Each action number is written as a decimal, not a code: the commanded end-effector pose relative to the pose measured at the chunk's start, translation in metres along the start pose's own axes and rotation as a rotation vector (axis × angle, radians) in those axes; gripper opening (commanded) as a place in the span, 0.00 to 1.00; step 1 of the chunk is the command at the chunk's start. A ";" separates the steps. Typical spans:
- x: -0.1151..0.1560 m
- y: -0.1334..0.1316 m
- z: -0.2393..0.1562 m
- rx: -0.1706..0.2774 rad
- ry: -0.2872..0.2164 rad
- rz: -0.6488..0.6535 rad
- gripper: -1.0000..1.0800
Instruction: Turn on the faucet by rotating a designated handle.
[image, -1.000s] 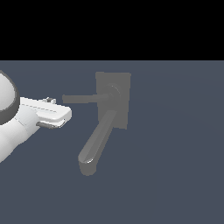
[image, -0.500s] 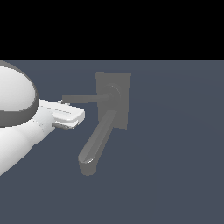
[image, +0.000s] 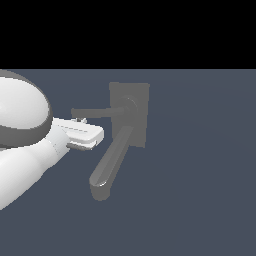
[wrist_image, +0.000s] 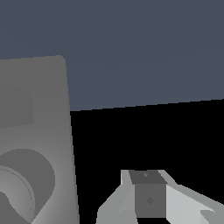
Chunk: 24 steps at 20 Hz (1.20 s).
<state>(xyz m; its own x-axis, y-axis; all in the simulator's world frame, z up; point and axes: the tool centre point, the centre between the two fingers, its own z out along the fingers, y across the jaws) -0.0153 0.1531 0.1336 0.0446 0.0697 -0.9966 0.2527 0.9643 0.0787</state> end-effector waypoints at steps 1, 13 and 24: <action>0.003 -0.002 -0.003 -0.004 0.008 -0.018 0.00; 0.014 -0.010 0.000 0.001 0.025 -0.065 0.00; -0.026 -0.003 0.001 0.001 0.025 -0.064 0.00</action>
<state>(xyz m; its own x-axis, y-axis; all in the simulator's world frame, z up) -0.0170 0.1464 0.1509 -0.0002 0.0124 -0.9999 0.2572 0.9663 0.0119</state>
